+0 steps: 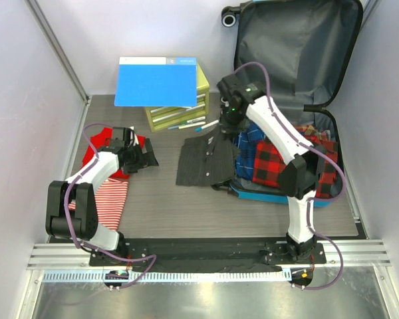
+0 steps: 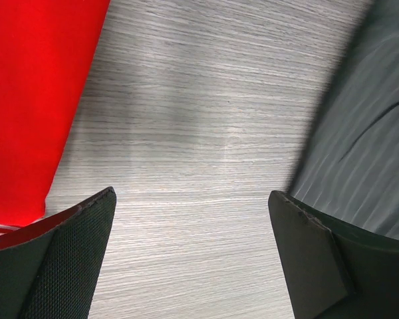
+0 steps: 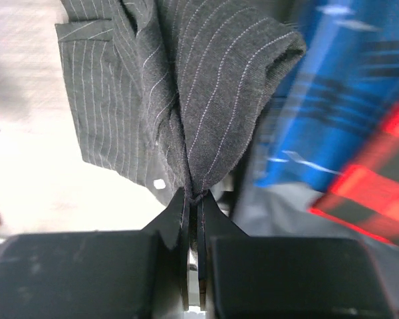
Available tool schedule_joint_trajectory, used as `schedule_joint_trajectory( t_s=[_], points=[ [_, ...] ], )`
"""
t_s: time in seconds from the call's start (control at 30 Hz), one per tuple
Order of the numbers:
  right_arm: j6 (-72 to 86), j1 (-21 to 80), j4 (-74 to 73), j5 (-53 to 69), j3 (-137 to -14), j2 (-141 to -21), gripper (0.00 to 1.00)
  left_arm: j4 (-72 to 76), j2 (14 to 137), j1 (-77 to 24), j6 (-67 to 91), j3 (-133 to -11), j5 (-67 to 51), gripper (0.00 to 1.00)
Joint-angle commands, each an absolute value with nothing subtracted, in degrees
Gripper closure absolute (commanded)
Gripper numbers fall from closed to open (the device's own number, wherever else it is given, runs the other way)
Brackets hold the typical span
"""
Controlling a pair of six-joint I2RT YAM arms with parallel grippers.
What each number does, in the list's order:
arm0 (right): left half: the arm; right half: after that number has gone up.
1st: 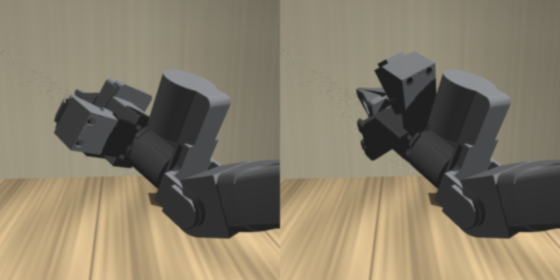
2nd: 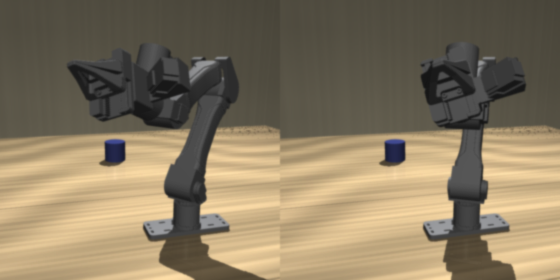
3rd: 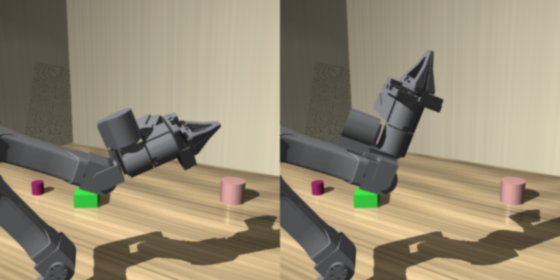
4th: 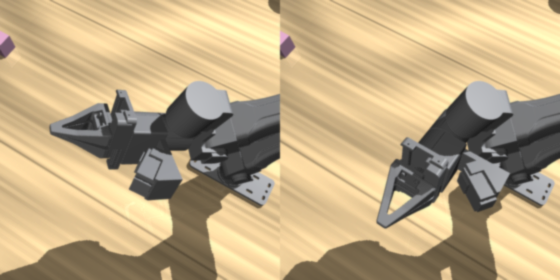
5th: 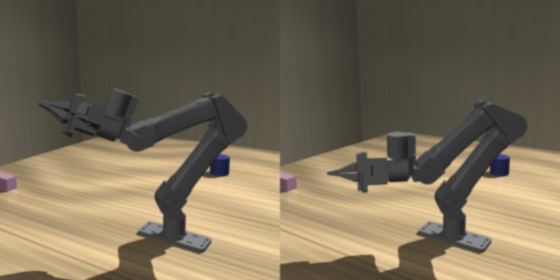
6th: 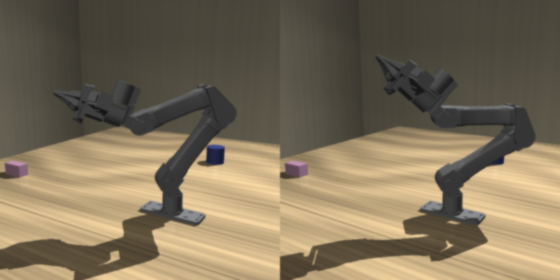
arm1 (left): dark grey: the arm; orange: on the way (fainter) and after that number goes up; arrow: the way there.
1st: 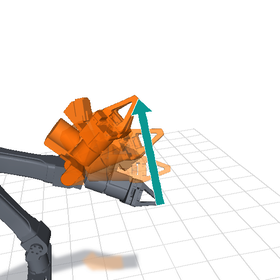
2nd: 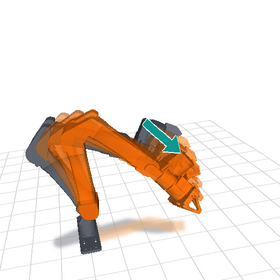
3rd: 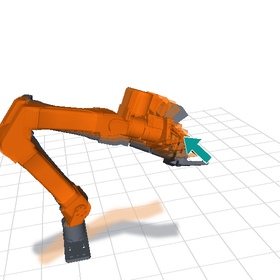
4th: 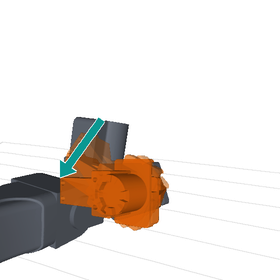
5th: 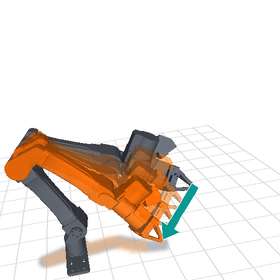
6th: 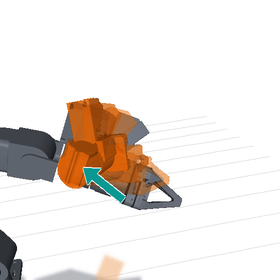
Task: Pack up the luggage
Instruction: Pick up the clothes at the center of the board, then place the clothes in the luggage.
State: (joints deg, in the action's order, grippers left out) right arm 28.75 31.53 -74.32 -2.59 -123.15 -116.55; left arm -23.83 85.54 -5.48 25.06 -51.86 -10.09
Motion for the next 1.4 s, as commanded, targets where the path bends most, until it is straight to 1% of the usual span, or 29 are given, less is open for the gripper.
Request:
schedule_joint_trajectory(
  t_s=[0.0, 0.2, 0.47, 0.83, 1.0, 1.37],
  points=[
    [25.5, 26.1, -80.2, -7.3, -125.4, -110.1, 0.99, -22.9, 85.8, -5.1, 25.0, -51.6, -10.4, 0.03],
    [23.0, 19.5, -81.4, -10.4, -122.9, -106.5, 0.99, -22.8, 86.1, -5.1, 25.1, -51.7, -10.7, 0.03],
    [19.3, 14.4, -81.2, -10.7, -119.3, -103.8, 0.99, -22.8, 86.4, -5.1, 25.2, -51.9, -10.7, 0.03],
    [14.9, 8.2, -79.9, -10.7, -107.1, -97.6, 0.99, -22.5, 87.2, -5.1, 25.3, -51.9, -11.2, 0.03],
    [12.7, 4.6, -78.3, -12.0, -104.2, -96.8, 0.99, -22.5, 87.6, -5.1, 25.3, -52.0, -11.7, 0.04],
    [9.0, 0.8, -75.5, -14.8, -99.7, -97.7, 0.99, -22.5, 87.3, -5.1, 25.2, -52.1, -11.7, 0.04]
  ],
)
